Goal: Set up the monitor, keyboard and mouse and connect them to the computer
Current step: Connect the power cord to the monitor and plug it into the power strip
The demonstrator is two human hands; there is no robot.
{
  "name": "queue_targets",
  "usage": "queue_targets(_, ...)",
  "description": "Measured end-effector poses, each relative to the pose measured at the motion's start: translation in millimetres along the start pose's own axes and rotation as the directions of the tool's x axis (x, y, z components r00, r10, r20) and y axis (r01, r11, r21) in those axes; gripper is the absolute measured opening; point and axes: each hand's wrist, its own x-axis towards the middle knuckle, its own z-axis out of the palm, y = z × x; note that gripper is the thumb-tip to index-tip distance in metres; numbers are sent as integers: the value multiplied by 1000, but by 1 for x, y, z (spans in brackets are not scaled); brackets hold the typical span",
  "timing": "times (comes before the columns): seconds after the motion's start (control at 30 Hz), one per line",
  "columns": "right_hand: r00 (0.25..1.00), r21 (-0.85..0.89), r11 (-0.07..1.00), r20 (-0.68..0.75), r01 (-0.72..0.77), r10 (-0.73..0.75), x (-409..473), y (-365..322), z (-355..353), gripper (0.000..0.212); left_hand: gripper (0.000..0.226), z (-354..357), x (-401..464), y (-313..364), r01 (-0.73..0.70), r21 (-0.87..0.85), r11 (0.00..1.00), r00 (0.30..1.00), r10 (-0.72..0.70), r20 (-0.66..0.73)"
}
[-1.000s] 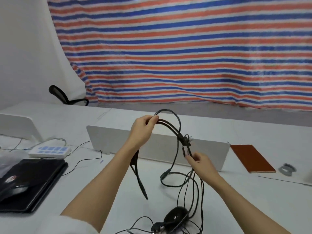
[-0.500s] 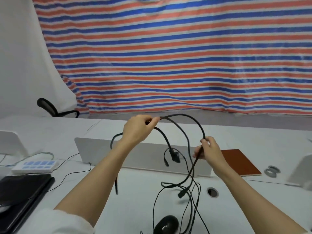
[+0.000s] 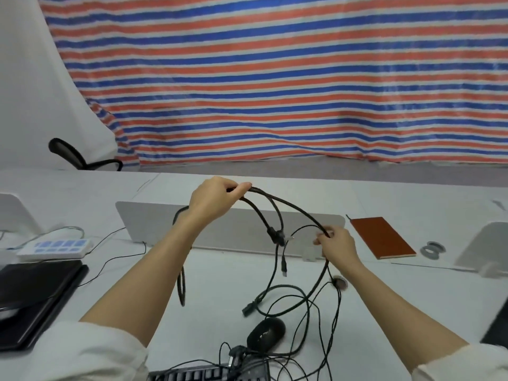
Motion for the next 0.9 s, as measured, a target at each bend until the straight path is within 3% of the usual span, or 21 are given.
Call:
queue_targets(0.1,993,9,999,-110,53,-52,14,-1,-14,24,47,-7,-1,-4,31,-54,998,990,-24,142)
queue_targets(0.27,981,-141,982,-130,124,-143,14,-7,-19,29,54,-8,-3,-7,230,-385,894,966,-161,202)
queue_targets(0.43,980,-2,997,185,78,-76,9,-6,-17,28,48,-1,3,-16,417,-676,607,903,-364,229)
queue_targets(0.53,954,27,996,286,82,-86,2,4,-17,22,46,2,6,-18,428,-812,397,860,-456,230)
queue_targets(0.6,929,-14,995,358,100,-88,-1,12,-15,22,44,4,8,-19,405,-859,313,840,-500,214)
queue_targets(0.7,806,-105,990,591,95,-14,-7,15,-11,18,36,11,11,-22,372,-884,284,812,-562,161)
queue_targets(0.77,749,-203,970,662,132,37,-6,22,-6,14,30,13,13,-24,331,-903,275,799,-591,113)
queue_targets(0.9,824,-410,899,556,154,112,-7,65,5,18,31,8,14,-37,238,-914,330,781,-625,-22)
